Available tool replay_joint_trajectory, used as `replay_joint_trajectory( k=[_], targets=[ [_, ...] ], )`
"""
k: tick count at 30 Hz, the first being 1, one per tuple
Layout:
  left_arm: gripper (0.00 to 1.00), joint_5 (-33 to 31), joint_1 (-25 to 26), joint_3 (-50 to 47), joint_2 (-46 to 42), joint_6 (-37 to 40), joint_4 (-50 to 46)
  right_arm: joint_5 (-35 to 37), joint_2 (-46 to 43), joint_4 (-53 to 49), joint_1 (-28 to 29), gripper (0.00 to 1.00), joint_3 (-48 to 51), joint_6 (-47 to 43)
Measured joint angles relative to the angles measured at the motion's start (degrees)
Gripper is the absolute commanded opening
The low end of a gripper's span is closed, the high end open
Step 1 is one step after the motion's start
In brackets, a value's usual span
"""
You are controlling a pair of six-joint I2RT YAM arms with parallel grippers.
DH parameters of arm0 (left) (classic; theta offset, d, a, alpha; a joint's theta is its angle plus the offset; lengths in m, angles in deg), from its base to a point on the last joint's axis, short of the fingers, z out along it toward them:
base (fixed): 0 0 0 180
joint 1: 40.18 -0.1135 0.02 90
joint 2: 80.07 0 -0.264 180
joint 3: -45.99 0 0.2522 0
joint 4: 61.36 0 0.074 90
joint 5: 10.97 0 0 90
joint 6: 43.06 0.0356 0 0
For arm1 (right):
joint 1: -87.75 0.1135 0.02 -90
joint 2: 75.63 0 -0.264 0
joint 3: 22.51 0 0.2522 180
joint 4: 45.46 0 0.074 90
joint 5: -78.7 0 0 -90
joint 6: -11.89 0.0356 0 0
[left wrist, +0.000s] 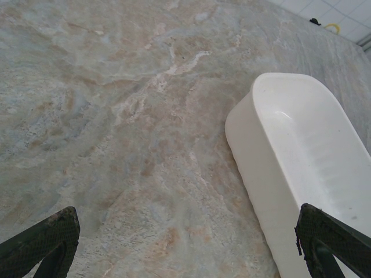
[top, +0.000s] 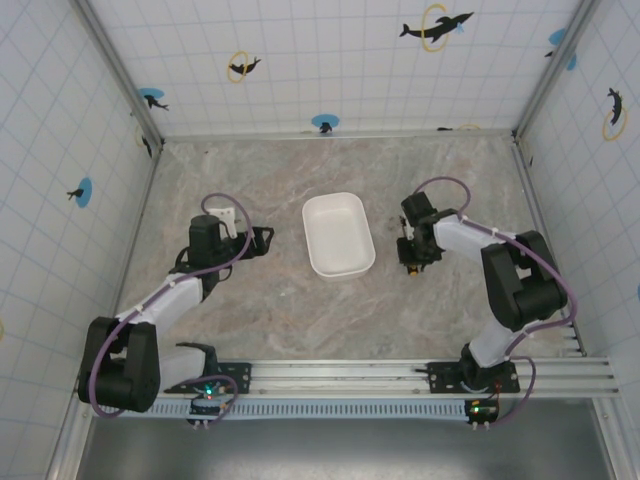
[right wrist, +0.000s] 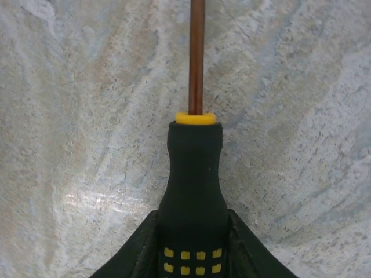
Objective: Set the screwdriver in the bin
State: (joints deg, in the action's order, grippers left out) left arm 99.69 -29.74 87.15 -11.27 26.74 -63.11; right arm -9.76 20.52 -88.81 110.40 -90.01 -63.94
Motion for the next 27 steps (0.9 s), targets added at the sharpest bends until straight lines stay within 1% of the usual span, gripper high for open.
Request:
replay_joint_trajectory(
  k=[3, 4, 5, 9, 14, 17, 19, 23, 25, 27],
  targets=[
    [0.98, 0.5, 0.4, 0.1, 0.0, 0.0, 0.0, 0.2, 0.0, 0.0, 0.0, 0.05, 0.0, 0.0],
    [0.98, 0.7, 0.4, 0.1, 0.0, 0.0, 0.0, 0.2, 0.0, 0.0, 0.0, 0.01, 0.0, 0.0],
    [0.98, 0.8, 0.5, 0.2, 0.0, 0.0, -0.2, 0.2, 0.0, 0.0, -0.1, 0.0, 0.0, 0.0],
    [0.97, 1.0, 0.5, 0.7, 0.0, 0.0, -0.5, -0.9, -0.1, 0.0, -0.8, 0.0, 0.0, 0.3],
    [0.97, 1.0, 0.6, 0.9, 0.0, 0.0, -1.0, -5.4, -2.1, -1.1, -4.8, 0.0, -0.9, 1.5],
    [0.98, 1.0, 0.6, 0.9, 0.0, 0.0, -1.2, -7.9, -5.3, -2.2, -7.5, 0.0, -4.7, 3.0],
    [0.98, 1.0, 0.6, 0.9, 0.0, 0.0, -1.3, -8.9, -8.2, -1.6, -8.2, 0.0, -8.3, 4.8],
    [0.98, 0.9, 0.6, 0.9, -0.2, 0.0, -1.3, -8.9, -13.9, 3.6, -6.4, 0.0, -13.2, 8.7],
    [0.97, 0.9, 0.6, 0.9, -0.6, 0.0, -1.3, -6.9, -16.5, 7.7, -3.6, 0.0, -13.9, 10.3],
    [0.98, 0.9, 0.6, 0.9, -1.0, 0.0, -1.3, -4.2, -18.3, 11.2, 0.6, 0.0, -13.9, 11.3]
  ],
)
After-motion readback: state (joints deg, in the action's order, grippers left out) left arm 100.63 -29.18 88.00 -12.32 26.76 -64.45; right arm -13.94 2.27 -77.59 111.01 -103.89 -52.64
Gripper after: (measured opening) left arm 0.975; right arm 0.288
